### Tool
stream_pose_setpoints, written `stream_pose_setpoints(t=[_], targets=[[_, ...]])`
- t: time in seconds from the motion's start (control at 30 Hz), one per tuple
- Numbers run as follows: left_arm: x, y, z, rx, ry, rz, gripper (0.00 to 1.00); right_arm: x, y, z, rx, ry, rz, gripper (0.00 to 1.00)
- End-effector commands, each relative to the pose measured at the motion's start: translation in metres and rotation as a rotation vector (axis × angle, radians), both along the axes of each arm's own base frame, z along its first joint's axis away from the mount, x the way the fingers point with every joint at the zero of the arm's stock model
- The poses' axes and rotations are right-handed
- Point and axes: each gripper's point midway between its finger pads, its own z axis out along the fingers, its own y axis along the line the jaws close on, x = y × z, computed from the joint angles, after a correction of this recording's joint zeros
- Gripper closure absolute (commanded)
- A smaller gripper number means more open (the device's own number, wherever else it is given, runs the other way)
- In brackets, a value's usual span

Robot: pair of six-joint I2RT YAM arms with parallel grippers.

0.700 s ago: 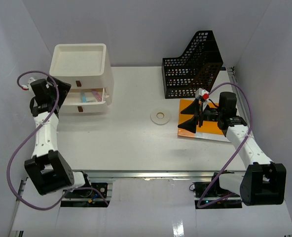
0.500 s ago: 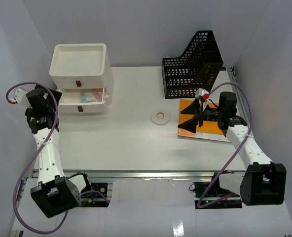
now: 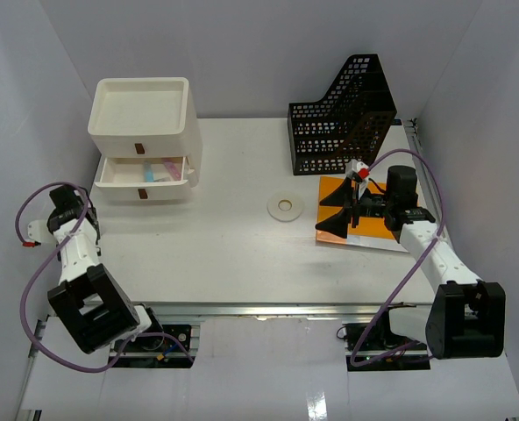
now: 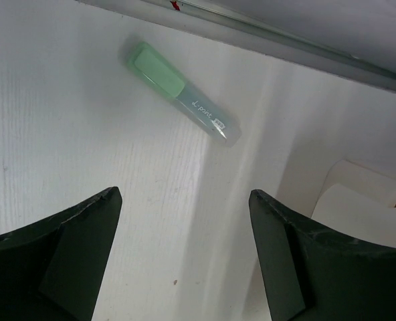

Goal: Organize the desk

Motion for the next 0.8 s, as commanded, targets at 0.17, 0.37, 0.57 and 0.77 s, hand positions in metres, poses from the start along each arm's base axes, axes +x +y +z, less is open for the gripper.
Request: stream_pose_setpoints(t=[0.17,0.37,0.57,0.77], targets=[[0.007,0.041,-0.005,0.027,0.007,0.210,0.23,0.005,-0.003,-0.005,-0.003,-0.007,-0.009,0.10],[0.009,0.057,-0.022,0.012,0.059,0.249,0.22,0.008,-0.005,-0.007,-0.006,-0.001,-0.017,0.10],[0.012,0.063,-0.039,-0.011,0.101,0.274,0.13,0.009,-0.006,-0.007,-0.008,0.000,-0.024,0.10],[0.016,0.063,-0.057,-0.048,0.131,0.282,0.13,0.011,-0.008,-0.010,-0.013,0.004,-0.031,0.10]])
